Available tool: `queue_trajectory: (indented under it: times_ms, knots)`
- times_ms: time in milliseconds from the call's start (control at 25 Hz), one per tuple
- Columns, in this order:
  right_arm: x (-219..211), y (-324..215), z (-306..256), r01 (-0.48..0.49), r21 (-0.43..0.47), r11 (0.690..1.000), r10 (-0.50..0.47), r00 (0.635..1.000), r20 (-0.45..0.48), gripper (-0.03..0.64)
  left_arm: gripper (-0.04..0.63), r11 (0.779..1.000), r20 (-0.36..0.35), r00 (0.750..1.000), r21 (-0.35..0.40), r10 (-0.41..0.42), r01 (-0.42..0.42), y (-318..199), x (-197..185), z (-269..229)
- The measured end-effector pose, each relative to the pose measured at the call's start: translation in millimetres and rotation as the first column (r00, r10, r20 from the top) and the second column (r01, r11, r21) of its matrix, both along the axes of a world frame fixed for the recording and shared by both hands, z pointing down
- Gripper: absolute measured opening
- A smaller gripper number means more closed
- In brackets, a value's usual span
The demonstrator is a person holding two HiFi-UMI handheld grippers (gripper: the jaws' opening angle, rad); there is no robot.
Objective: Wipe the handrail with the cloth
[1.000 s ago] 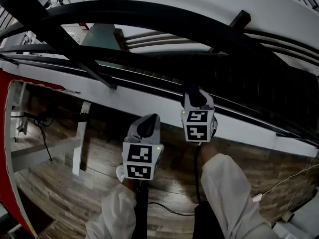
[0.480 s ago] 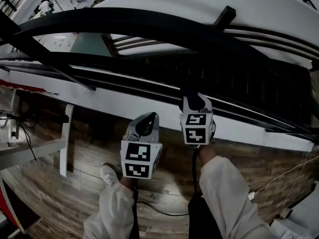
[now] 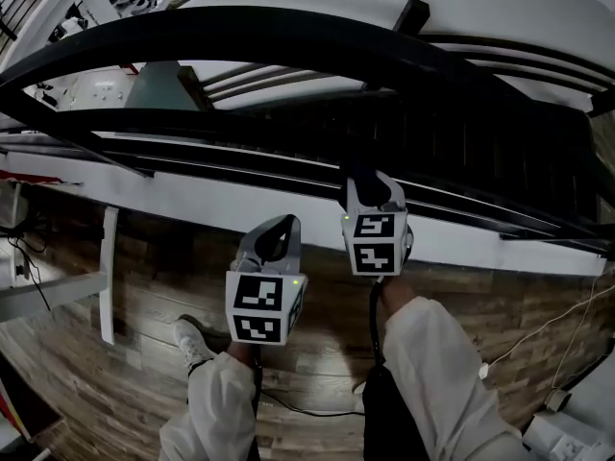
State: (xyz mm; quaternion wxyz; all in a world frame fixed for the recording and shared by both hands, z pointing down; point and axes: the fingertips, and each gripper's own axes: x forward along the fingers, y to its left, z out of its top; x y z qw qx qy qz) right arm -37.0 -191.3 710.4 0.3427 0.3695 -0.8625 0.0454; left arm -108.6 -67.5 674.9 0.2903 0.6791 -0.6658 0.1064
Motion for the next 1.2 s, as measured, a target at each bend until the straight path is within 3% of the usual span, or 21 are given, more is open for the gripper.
queue_trajectory:
  times_ms: [360, 840, 1200]
  knots:
    - [64.4, -20.7, -1.9, -0.018, 0.017, 1.0, 0.018, 0.999, 0.045, 0.094, 0.003, 1.0, 0.002, 1.0, 0.009, 0.025, -0.025, -29.7, 59.3, 7.6]
    - [163.0, -54.3, -1.1, -0.025, 0.079, 0.997, 0.022, 0.999, 0.037, 0.094, 0.003, 0.994, 0.006, 0.995, 0.056, 0.096, -0.096, -85.2, 155.5, 18.4]
    - [227.2, -78.1, -5.4, -0.051, 0.08, 0.996, 0.046, 0.997, 0.062, 0.094, 0.003, 0.974, 0.059, 0.98, 0.113, 0.192, -0.198, -125.7, 219.1, 17.9]
